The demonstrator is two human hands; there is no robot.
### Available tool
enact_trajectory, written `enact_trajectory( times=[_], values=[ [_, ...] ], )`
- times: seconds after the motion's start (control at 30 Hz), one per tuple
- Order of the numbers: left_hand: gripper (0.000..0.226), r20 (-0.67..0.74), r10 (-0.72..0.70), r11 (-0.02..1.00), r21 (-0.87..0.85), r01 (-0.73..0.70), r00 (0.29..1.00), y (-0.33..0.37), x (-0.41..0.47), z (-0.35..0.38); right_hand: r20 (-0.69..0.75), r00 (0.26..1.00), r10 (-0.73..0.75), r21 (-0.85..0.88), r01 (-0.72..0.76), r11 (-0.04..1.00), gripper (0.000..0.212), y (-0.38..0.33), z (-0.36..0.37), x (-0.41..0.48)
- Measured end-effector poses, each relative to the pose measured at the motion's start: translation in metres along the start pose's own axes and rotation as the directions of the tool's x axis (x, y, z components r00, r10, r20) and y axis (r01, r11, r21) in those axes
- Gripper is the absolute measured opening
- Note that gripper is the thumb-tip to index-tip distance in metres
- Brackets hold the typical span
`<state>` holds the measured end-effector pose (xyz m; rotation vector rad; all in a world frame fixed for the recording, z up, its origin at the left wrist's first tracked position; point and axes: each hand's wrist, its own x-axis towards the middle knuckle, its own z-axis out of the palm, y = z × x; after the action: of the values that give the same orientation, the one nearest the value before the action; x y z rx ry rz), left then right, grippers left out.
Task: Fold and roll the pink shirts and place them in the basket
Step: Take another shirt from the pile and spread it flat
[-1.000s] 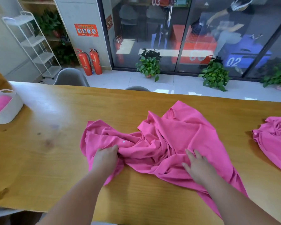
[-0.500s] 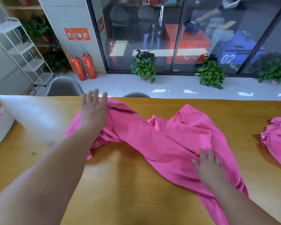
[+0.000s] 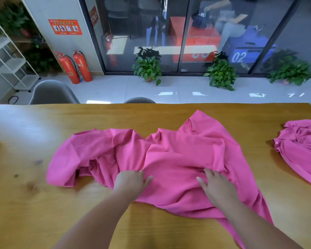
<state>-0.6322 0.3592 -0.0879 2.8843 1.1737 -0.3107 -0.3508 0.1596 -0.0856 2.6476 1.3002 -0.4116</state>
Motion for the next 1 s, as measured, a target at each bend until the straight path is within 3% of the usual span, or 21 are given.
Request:
enact_trajectory(
  times=[0.07,0.13,0.27,0.63,0.73,0.83,0.9,1.0],
  values=[
    [0.058,-0.105,-0.011,0.999,-0.049,0.005,0.994,0.0,0.002,-0.004,-0.041,0.999,0.013,0.05,-0.011,0.999,0.079,0.006,-0.005,0.004],
    [0.047,-0.241,0.06,0.995,-0.061,-0.076,0.969,0.005,0.008,-0.001,-0.083,0.996,0.021,0.021,-0.02,1.0,0.071,0.017,-0.005,0.005],
    [0.045,-0.307,0.187,0.965,-0.122,-0.234,0.933,0.03,0.031,-0.007,-0.039,0.999,-0.022,-0.012,0.022,1.0,0.075,0.049,-0.004,0.017],
    [0.065,-0.033,0.156,0.959,-0.235,-0.159,0.987,0.117,0.113,-0.021,0.076,0.978,-0.196,0.065,0.191,0.979,0.08,0.107,-0.042,0.129],
    [0.064,0.003,0.089,0.97,-0.228,-0.086,0.996,0.128,0.124,-0.015,0.114,0.993,0.006,0.061,-0.013,0.998,0.082,0.124,-0.043,0.161],
    [0.058,0.011,-0.04,0.968,-0.247,0.042,0.999,0.133,0.131,-0.01,0.019,0.976,0.216,0.023,-0.217,0.976,0.074,0.132,-0.05,0.182],
    [0.06,-0.003,-0.104,0.963,-0.251,0.1,0.995,0.137,0.136,-0.011,-0.088,0.976,0.201,0.016,-0.2,0.98,0.063,0.132,-0.057,0.193],
    [0.068,0.003,-0.133,0.963,-0.238,0.13,0.991,0.144,0.148,-0.012,-0.193,0.98,0.048,0.02,-0.045,0.999,0.055,0.136,-0.053,0.206]
  ],
)
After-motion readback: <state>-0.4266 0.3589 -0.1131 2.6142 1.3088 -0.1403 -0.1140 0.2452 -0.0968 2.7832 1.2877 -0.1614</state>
